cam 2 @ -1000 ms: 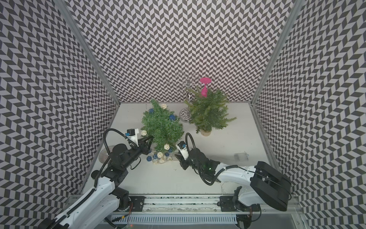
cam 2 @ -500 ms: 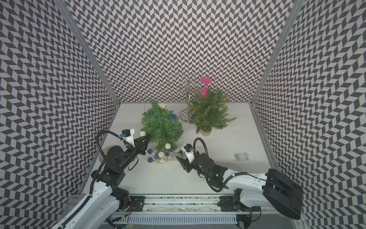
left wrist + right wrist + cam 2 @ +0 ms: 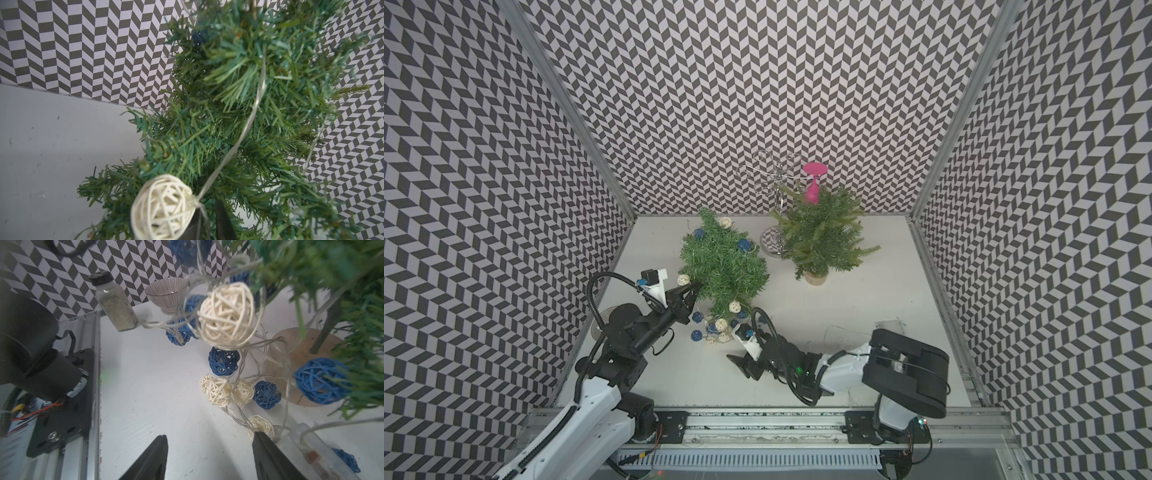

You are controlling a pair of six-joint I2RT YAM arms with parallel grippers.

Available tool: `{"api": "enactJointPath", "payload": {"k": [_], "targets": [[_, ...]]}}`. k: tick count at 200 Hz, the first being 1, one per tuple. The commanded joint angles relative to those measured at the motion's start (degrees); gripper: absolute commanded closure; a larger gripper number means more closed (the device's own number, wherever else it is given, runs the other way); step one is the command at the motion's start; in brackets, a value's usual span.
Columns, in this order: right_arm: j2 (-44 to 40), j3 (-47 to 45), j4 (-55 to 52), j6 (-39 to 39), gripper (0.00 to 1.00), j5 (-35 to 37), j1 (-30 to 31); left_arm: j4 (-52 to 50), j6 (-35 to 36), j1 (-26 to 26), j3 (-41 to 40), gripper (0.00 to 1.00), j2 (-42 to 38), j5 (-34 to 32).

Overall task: Wrap string light around the christmas tree
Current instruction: Wrap the light string around the Christmas tree.

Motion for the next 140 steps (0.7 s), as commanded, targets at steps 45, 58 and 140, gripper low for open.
{"api": "enactJointPath", "payload": {"k": [45,58,140], "targets": [[10.0,7.5,7.2,-3.6,0.5,9.0,0.4,2.3,-0.4,0.3,-0.8,0.85,-0.3,1.7],[9.8,6.8,8.4,-4.1,0.69,8.5,0.4,2.5,-0.4,0.2,-0.7,0.85,-0.2,2.0],[-13.4,-6.3,3.1,-0.8,1.0,4.1,0.2,2.9,-0.2,0.5,-0.8,0.85,0.2,0.8]]}}
